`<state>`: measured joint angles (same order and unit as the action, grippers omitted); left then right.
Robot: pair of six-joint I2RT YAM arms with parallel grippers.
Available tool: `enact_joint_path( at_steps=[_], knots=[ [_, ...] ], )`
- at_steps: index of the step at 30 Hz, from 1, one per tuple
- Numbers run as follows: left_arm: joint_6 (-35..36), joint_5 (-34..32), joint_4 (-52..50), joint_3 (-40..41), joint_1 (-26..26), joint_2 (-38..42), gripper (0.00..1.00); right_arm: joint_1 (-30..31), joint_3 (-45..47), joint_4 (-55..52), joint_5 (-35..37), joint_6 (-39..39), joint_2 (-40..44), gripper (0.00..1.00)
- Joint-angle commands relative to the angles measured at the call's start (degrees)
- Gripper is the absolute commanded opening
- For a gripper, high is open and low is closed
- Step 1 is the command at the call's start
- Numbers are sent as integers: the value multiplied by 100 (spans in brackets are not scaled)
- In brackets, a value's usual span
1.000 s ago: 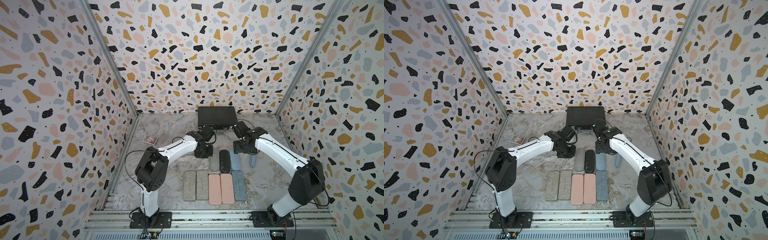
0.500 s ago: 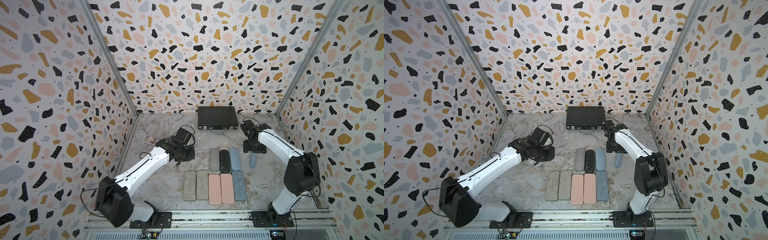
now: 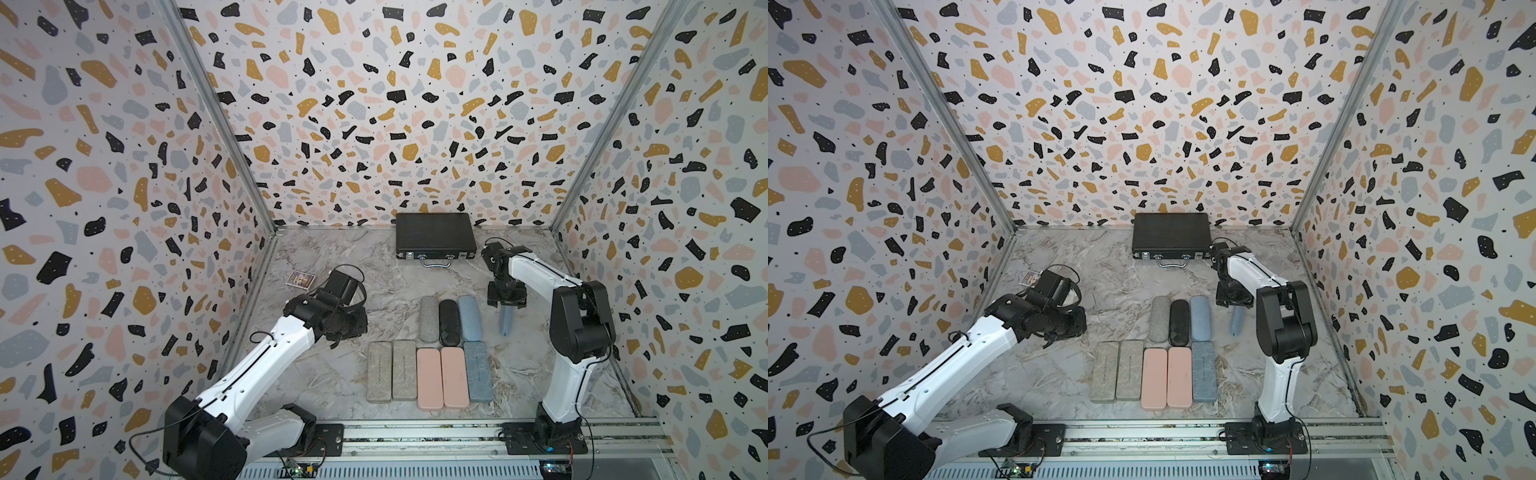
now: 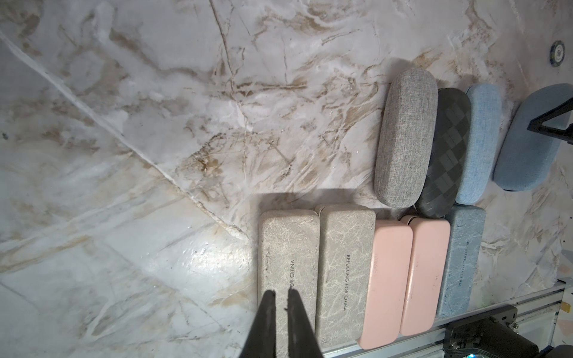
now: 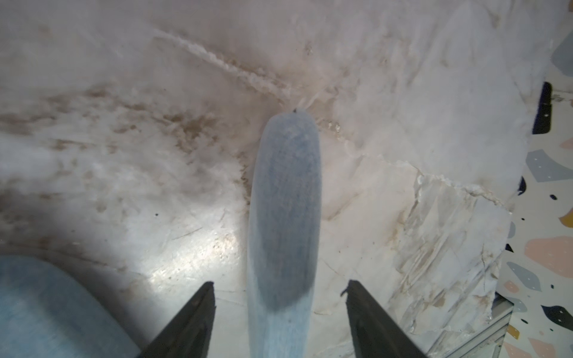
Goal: Close the glasses case
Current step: Pick up the glasses case at the center of the board, then place the glasses case at the center of the board.
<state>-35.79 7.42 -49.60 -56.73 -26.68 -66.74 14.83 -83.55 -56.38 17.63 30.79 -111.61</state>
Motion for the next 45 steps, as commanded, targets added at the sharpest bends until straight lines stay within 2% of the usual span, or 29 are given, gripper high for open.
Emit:
enact_joint_path(
  at_steps=[1, 3, 6, 10, 19, 24, 27, 31, 35, 45],
  knots=[
    [-45, 31, -74, 65, 56, 168, 12, -19, -104, 9, -108, 17, 2, 64],
    [-50, 23, -102, 66, 65, 195, 12, -39, -59, 8, -130, 32, -18, 60],
    [-42, 14, -128, 70, 75, 238, 12, -41, 77, 59, -123, 55, 70, 47],
    [-47, 15, -159, 84, 94, 323, 12, -37, 295, 254, -279, -5, 506, 35],
    [-102, 4, -163, 188, 127, 550, 13, 104, 317, 375, -1441, -195, 1596, 27],
    [-95, -13, -203, 249, 154, 722, 13, 578, -47, 272, -1762, -87, 2073, 26],
    [-131, -59, -216, 300, 180, 862, 14, 1079, -181, 454, -2041, 131, 2152, 25],
    [-211, -197, -327, 399, 247, 986, 14, 1879, -187, 1172, -2232, 545, 1946, 24],
    [-225, -165, -447, 470, 319, 1168, 14, 2430, -454, 1792, -2428, 824, 1213, 23],
    [-209, -185, -810, 658, 391, 1637, 16, 2892, -1589, 2477, -2795, 1200, -449, 22]
  ],
)
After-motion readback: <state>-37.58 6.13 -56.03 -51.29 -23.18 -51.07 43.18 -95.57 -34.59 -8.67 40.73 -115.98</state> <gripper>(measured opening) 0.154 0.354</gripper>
